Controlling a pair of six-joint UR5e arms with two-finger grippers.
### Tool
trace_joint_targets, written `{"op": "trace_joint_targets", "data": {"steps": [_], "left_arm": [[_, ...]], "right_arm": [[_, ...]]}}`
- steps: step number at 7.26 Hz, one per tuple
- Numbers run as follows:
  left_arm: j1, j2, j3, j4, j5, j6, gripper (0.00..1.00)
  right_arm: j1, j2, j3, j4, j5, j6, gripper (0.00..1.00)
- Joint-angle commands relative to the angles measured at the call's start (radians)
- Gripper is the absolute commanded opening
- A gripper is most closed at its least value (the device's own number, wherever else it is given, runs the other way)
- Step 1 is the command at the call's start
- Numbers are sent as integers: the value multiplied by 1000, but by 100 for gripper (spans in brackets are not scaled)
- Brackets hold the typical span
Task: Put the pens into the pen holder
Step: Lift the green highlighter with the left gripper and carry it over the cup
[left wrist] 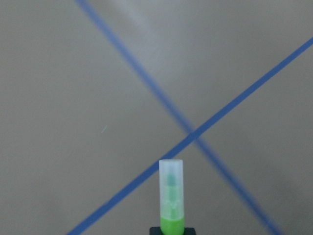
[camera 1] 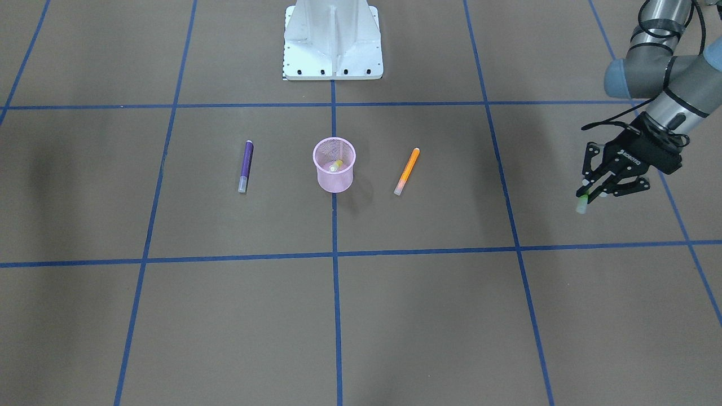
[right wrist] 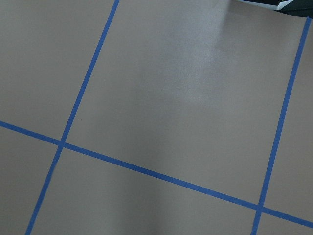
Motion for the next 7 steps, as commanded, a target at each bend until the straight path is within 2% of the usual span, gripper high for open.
{"op": "trace_joint_targets", "data": {"steps": [1, 3, 4, 6, 7], "left_arm": [[120, -160, -15, -90, 30, -164, 0], [248, -229, -38, -190, 200, -193, 0], [327, -300, -36, -214, 290, -257, 0], [506, -389, -20, -230, 506, -253, 0], [548, -406, -6, -230, 561, -253, 0]], "right_arm": [[0, -1, 1, 0, 0, 1, 100], [0, -1, 4, 1, 0, 3, 100], [0, -1, 4, 1, 0, 3, 100], [0, 0, 6, 1, -1, 3, 100], [0, 0, 6, 1, -1, 4, 100]]}}
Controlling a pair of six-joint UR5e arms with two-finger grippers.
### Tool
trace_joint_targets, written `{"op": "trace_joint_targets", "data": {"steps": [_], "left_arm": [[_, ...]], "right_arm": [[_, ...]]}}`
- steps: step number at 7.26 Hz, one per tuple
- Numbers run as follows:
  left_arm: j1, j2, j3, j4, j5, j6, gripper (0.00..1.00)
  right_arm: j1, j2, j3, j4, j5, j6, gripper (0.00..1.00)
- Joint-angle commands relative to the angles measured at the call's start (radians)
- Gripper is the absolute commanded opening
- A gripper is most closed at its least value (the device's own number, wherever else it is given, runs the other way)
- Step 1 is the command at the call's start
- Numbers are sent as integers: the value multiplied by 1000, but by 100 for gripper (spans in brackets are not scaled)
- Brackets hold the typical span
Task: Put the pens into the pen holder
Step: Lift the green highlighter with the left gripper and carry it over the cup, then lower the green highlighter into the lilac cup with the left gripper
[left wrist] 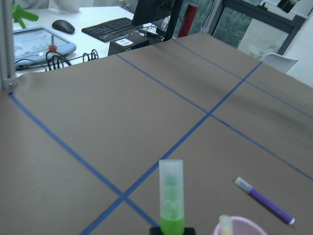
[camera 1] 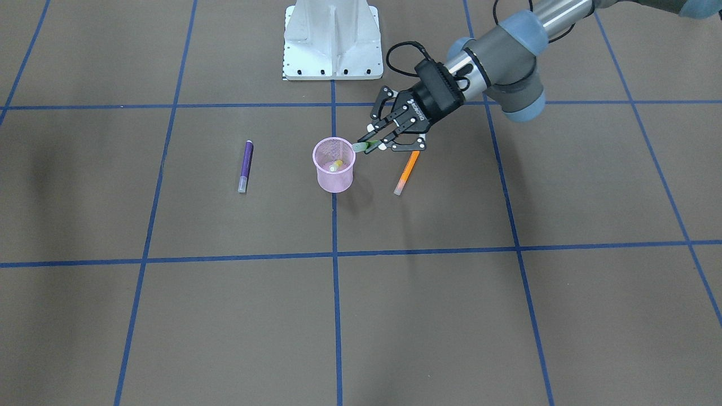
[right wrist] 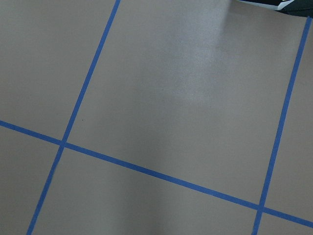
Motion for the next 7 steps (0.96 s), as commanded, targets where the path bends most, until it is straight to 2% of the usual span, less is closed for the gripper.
{"op": "trace_joint_targets", "data": {"steps": [1, 3, 4, 5, 6, 7], "left_arm": [[96, -76, 68, -5, 118, -1, 0], [100, -106, 107, -20, 122, -1, 3], [100, -102, 109, -22, 122, -1, 29], [100, -101, 109, -22, 122, -1, 67], [100, -101, 109, -22, 122, -1, 75], [100, -101, 107, -22, 122, -1, 89]], "right_arm": [[0, 1, 0, 3, -1, 6, 100], [-2, 1, -4, 20, -1, 13, 100], [0, 1, -6, 20, -1, 13, 100], [-2, 1, -6, 20, -1, 13, 100], [-2, 1, -6, 20, -1, 15, 100], [-2, 1, -6, 20, -1, 15, 100]]}}
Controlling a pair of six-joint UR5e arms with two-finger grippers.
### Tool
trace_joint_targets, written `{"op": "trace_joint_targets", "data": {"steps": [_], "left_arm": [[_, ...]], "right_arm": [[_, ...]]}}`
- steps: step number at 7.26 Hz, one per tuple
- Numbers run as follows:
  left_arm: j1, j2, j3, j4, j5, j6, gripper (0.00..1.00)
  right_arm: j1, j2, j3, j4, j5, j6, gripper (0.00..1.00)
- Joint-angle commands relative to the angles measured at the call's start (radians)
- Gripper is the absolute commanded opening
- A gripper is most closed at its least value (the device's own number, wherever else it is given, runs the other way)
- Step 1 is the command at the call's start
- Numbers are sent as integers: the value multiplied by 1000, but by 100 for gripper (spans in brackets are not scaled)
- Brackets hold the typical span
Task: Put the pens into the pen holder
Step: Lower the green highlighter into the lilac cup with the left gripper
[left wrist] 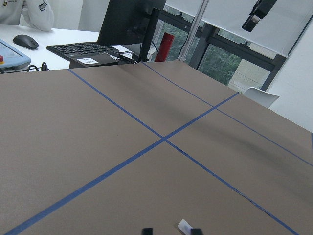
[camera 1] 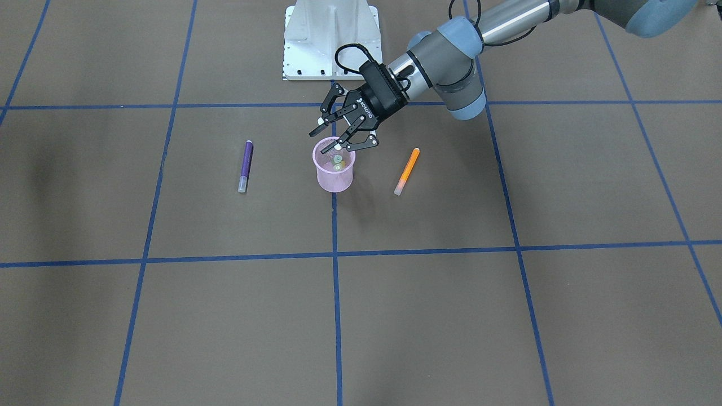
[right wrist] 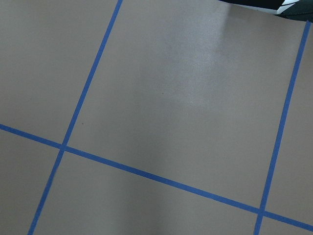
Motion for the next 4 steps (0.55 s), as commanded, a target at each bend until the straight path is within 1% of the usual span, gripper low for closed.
{"op": "trace_joint_targets", "data": {"steps": [1, 2, 3, 4], "left_arm": [[2, -3, -2, -5, 6, -12, 99], [3, 2, -10, -5, 53, -30, 99], [0, 9, -21, -5, 55, -119, 100], [-1, 49, -56, 19, 48, -171, 100]], "right_arm": [[0, 0, 1, 0, 2, 4, 100], [0, 2, 3, 0, 5, 10, 100], [-9, 3, 6, 0, 6, 10, 100], [-37, 5, 14, 2, 6, 55, 100]]}}
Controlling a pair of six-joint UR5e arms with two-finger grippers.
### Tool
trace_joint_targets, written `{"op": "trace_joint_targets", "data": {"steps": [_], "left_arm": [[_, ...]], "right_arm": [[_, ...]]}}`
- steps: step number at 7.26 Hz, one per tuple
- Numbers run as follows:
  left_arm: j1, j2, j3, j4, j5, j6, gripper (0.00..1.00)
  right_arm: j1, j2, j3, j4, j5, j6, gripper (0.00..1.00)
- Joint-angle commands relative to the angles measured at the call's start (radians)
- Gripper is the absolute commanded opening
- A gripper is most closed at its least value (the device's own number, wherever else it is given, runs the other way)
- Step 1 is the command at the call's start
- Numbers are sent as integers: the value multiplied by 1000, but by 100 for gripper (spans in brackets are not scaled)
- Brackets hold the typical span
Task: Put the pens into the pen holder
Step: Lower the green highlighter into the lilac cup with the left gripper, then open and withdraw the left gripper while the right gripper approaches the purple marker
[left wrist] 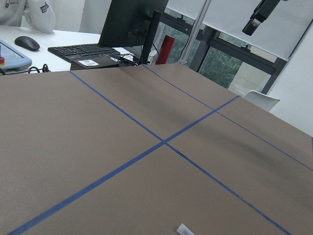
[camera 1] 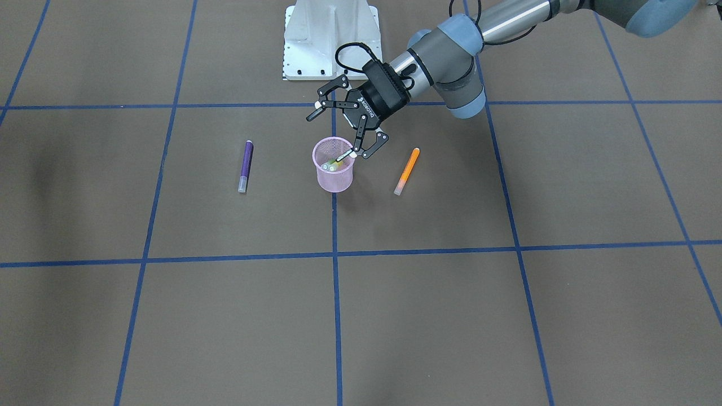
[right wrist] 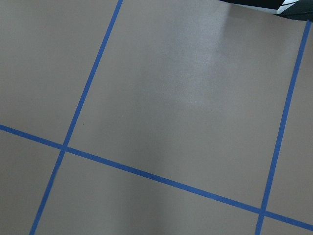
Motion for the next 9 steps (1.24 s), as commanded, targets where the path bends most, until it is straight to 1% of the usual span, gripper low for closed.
{"op": "trace_joint_targets", "data": {"steps": [1, 2, 3, 4, 5, 6, 7, 8, 9], "left_arm": [[-11, 108, -106, 83, -47, -72, 100], [-34, 176, -251, 276, -112, -72, 100], [-40, 187, -404, 579, -134, -72, 100], [-40, 169, -520, 869, -138, -72, 100], [-45, 144, -563, 1034, -138, -70, 100], [-63, 130, -565, 1106, -138, -70, 100], [-98, 126, -559, 1187, -160, -66, 100], [-174, 85, -549, 1298, -273, -50, 100], [-213, 43, -533, 1380, -329, 1, 100]], "right_arm": [[-65, 3, 39, 1, -2, 134, 100], [-102, 3, 82, 1, -4, 230, 100], [-139, 2, 120, 3, -4, 312, 100], [-186, -1, 154, 3, -8, 405, 100], [-236, -3, 165, 54, -37, 503, 100], [-298, -6, 165, 141, -80, 645, 100], [-373, -6, 168, 202, -132, 782, 99], [-470, -6, 191, 228, -222, 916, 99], [-568, -6, 220, 228, -313, 1016, 99]]}}
